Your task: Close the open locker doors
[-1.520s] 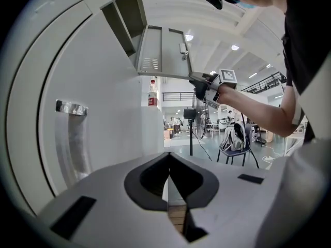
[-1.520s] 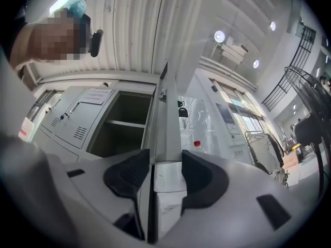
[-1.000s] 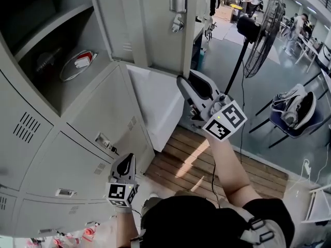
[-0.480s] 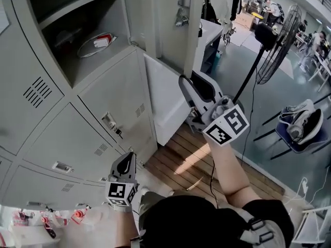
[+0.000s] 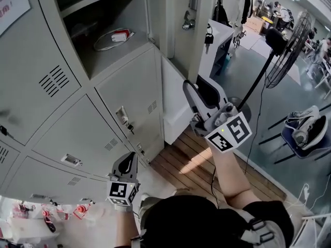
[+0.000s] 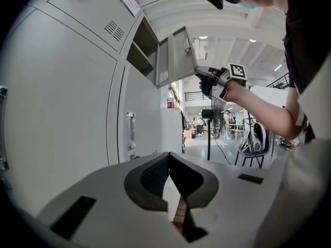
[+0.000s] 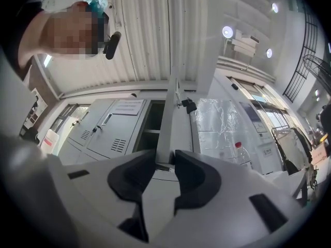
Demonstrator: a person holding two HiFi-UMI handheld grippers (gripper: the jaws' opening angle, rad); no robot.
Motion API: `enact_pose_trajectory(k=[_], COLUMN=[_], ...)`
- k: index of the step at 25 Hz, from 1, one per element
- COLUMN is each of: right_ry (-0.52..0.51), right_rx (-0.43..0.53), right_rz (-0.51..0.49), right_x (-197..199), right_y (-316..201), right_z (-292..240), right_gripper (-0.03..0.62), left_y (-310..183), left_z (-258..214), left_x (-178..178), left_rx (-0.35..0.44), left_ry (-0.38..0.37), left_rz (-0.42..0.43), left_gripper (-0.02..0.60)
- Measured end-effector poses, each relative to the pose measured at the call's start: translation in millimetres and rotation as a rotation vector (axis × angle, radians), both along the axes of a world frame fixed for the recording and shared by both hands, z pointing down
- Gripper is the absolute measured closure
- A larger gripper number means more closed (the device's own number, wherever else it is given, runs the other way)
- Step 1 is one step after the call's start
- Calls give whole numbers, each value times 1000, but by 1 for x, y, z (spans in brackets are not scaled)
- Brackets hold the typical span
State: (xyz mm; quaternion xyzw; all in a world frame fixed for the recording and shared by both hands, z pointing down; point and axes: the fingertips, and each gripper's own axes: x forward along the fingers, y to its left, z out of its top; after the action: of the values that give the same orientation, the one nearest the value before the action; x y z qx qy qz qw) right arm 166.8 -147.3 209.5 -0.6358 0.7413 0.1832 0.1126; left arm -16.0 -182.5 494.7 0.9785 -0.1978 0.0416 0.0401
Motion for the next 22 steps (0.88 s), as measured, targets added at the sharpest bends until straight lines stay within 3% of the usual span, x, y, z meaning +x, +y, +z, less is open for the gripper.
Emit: enact_pose_trajectory(k=[22], right_ry=[90], right_rx=[-8], right_rz=[37], right_x=[-90], right_y=[-55], right_z=[6], right_gripper=[442], left_y=[-59], left_z=[4], left_x=[-63], left_rx=[2], left_ry=[-6], left_rz=[16], left_gripper=[574])
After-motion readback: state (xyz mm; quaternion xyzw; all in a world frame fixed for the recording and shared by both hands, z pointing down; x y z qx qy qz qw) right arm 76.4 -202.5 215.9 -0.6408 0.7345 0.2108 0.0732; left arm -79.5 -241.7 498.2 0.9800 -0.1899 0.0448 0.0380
